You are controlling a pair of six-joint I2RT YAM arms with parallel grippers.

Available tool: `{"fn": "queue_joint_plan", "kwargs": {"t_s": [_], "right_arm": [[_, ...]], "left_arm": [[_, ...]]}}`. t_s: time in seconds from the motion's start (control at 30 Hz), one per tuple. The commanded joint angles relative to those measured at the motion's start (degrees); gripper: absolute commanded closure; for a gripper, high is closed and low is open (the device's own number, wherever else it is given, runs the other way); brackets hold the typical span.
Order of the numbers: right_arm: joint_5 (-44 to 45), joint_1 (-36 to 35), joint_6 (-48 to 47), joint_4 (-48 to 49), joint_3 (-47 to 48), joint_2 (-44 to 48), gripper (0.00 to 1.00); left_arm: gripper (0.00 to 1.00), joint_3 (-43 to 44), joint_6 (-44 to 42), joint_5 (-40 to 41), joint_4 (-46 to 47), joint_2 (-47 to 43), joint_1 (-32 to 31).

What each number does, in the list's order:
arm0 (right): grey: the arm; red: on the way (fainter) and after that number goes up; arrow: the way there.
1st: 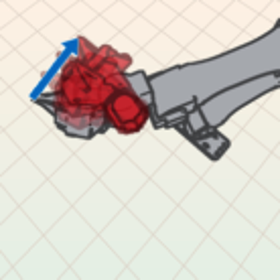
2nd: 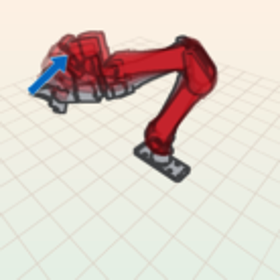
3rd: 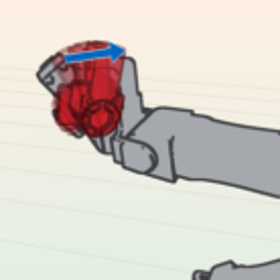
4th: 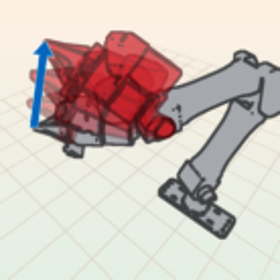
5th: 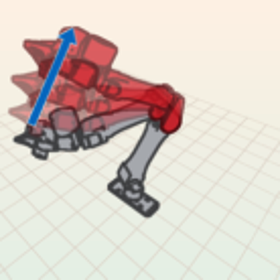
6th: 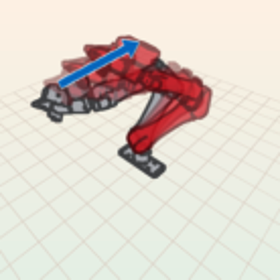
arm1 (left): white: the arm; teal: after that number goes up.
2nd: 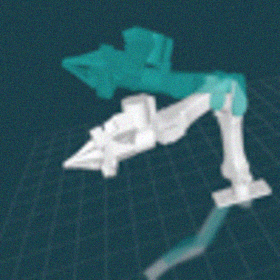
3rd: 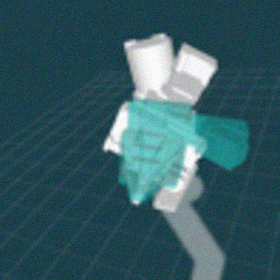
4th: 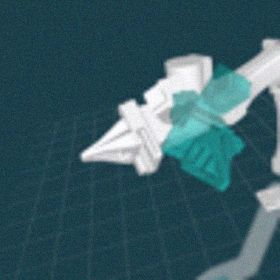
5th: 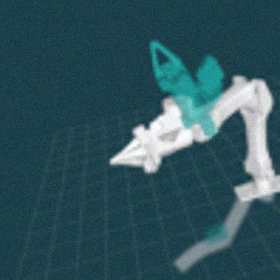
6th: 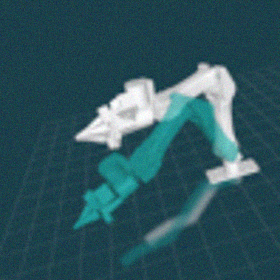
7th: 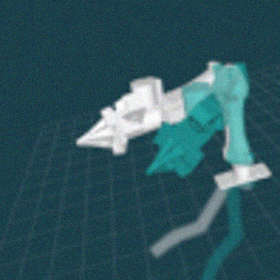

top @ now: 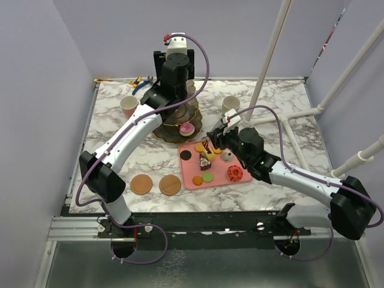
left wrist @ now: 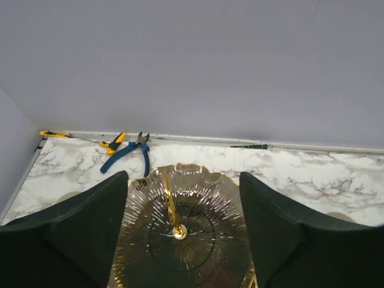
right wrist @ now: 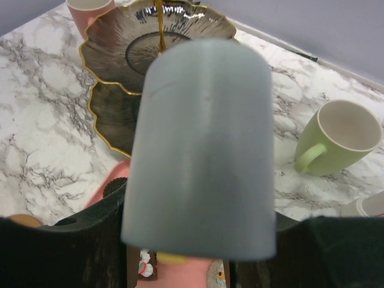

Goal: Serve the afternoon tea
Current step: Adjust the desert table at the center of the board.

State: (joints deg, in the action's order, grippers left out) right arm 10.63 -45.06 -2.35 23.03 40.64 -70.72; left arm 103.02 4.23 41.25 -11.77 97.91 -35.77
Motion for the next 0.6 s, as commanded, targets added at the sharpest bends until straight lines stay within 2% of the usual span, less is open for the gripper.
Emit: {"fn": "queue_joint_plan", "kwargs": {"t_s": [0.0, 0.03, 0.07, 0.33, 0.5, 0.57], "right_arm": [[-2.3, -0.5, 1.1, 0.1, -1.6, -0.7, 0.79], [-2.5, -0.5, 1.2, -0.2, -1.8, -0.9, 0.78], [-2.6, -0.5, 1.1, -0.6, -2.0, -1.0, 0.78], [-2.2, -0.6, 1.4, -1.2, -4.3, -2.0, 0.77], [-3.0, -0.8, 1.5, -1.6, -4.1, -3.4, 0.77], [-2.7, -0.9, 1.5, -1.8, -3.8, -4.1, 0.82]], "left_arm": [[0.15, -0.9, -0.8, -3.1, 0.0, -3.7, -0.3], [0.05, -1.0, -1.6, -4.2, -0.4, -4.2, -0.3], [0.01, -1.3, -2.2, -4.9, -0.8, -4.8, -0.3], [0.01, -4.6, -8.4, -11.7, -5.0, -9.0, 0.2], [0.01, -4.3, -8.0, -18.2, -9.8, -9.5, 3.4], [0.01, -4.1, -7.5, -19.8, -10.7, -9.1, 5.0]]}}
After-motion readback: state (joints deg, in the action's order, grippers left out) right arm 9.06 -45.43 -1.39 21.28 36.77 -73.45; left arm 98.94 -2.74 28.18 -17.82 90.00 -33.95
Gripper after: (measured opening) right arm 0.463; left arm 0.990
